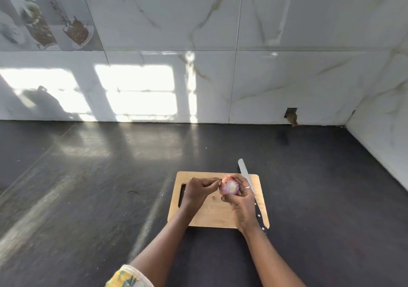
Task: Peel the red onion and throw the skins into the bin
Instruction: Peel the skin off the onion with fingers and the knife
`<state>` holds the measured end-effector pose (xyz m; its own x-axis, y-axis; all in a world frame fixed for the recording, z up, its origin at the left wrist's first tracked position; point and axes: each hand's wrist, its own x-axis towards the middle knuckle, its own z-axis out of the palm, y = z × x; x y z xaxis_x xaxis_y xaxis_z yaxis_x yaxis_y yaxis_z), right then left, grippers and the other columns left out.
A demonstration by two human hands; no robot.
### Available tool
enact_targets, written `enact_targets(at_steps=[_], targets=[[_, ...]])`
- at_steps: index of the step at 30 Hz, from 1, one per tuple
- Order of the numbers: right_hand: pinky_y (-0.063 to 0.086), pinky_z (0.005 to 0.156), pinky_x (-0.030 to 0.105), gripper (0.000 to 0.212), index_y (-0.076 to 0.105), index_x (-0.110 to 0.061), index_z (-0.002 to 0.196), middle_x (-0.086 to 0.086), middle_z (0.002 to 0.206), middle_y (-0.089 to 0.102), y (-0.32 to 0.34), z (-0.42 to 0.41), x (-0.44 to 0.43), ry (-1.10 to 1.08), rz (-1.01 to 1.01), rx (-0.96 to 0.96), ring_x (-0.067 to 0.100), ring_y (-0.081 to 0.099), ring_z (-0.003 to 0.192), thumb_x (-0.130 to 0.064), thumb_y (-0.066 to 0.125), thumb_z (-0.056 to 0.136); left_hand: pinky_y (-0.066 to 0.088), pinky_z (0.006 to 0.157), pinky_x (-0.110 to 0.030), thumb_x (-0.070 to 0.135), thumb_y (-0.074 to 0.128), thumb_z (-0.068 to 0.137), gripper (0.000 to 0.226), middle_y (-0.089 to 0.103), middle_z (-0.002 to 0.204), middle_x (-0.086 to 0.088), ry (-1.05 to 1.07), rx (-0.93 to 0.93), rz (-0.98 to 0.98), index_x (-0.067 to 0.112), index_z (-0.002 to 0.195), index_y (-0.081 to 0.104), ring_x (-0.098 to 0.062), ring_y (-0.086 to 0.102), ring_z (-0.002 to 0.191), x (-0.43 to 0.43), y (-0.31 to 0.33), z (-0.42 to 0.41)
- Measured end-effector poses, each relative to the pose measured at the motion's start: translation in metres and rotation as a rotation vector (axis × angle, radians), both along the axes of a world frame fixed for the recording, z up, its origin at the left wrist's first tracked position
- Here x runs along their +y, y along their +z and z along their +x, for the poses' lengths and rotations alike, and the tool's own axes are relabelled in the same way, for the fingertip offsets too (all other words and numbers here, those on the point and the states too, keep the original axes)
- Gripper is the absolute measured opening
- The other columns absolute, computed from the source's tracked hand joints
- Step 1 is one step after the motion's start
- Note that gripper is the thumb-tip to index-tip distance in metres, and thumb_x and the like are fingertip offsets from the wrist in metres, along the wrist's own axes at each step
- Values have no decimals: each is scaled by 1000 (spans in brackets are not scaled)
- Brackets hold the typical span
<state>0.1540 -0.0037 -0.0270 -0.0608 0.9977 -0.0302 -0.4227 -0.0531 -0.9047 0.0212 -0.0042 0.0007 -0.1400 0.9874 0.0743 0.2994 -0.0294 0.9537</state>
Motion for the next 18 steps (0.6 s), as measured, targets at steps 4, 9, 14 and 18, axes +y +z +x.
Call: enact_targets(at_steps=[4, 9, 14, 18], targets=[[53, 69, 26, 59, 63, -14, 100, 5, 96, 64, 1, 0, 0, 1, 3, -7, 18, 62, 89, 11, 64, 47, 44, 66, -2, 10, 69, 79, 14, 73, 91, -3, 19, 78, 26, 9, 92, 74, 17, 61, 72, 2, -1, 1], [51, 71, 28, 61, 64, -16, 100, 6, 97, 64, -1, 1, 1, 3, -11, -26, 19, 61, 90, 9, 66, 44, 39, 60, 0, 10, 67, 79, 12, 74, 81, 1, 57, 213, 78, 9, 88, 75, 21, 56, 63, 2, 0, 6], [51, 66, 26, 59, 63, -15, 102, 6, 98, 64, -2, 1, 1, 11, -7, -5, 19, 60, 90, 9, 68, 48, 43, 61, -4, 10, 68, 76, 10, 74, 77, 0, 104, 190, 66, 11, 83, 75, 12, 59, 63, 4, -2, 7], [51, 58, 23, 56, 62, -12, 103, 9, 98, 61, 0, 1, 1, 5, -16, 39, 20, 59, 87, 10, 66, 51, 50, 68, -12, 7, 68, 76, 9, 74, 77, 1, 136, 107, 21, 12, 80, 75, 7, 62, 65, 3, -6, 5]])
